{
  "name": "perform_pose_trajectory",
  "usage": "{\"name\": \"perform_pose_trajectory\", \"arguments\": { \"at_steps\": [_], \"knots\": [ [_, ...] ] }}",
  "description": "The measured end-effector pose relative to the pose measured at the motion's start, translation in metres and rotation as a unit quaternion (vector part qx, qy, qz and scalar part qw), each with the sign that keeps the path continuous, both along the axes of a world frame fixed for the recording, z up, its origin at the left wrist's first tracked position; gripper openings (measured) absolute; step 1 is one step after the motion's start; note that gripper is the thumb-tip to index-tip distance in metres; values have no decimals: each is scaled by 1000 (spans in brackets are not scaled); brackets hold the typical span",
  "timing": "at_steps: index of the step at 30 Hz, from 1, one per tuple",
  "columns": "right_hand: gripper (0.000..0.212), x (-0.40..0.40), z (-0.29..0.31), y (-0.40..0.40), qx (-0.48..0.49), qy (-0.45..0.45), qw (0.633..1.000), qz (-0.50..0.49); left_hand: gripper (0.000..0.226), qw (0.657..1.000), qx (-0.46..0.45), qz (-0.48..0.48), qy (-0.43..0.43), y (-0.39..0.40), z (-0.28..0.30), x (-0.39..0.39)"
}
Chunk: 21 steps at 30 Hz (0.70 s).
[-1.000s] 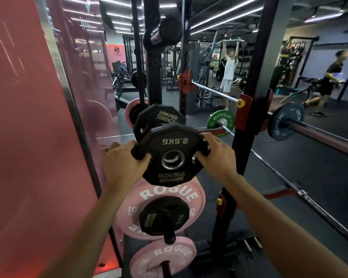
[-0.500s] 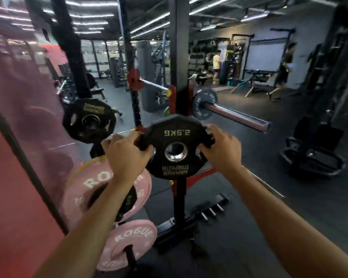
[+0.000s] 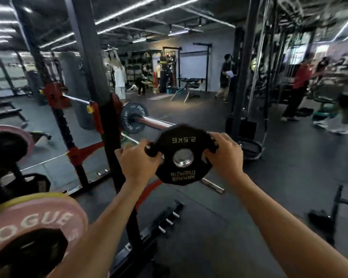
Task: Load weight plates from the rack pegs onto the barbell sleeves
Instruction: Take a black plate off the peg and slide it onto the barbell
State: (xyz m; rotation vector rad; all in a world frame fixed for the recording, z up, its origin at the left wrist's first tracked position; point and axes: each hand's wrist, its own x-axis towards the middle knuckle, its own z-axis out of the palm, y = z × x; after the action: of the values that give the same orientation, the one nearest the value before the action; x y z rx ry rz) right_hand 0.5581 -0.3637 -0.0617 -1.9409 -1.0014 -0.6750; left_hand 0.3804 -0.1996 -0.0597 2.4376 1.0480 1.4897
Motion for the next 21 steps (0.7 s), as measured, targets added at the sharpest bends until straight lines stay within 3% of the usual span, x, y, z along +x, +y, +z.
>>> {"name": "perform_pose_trajectory", "arguments": {
  "at_steps": [11, 21],
  "knots": [
    [41, 100, 6, 33, -7, 9, 1000, -9, 29, 1000, 1, 14, 0, 42, -4, 115],
    [40, 195, -9, 90, -23, 18, 993, 113, 34, 996, -17, 84, 0, 34, -14, 168]
  ]
}}
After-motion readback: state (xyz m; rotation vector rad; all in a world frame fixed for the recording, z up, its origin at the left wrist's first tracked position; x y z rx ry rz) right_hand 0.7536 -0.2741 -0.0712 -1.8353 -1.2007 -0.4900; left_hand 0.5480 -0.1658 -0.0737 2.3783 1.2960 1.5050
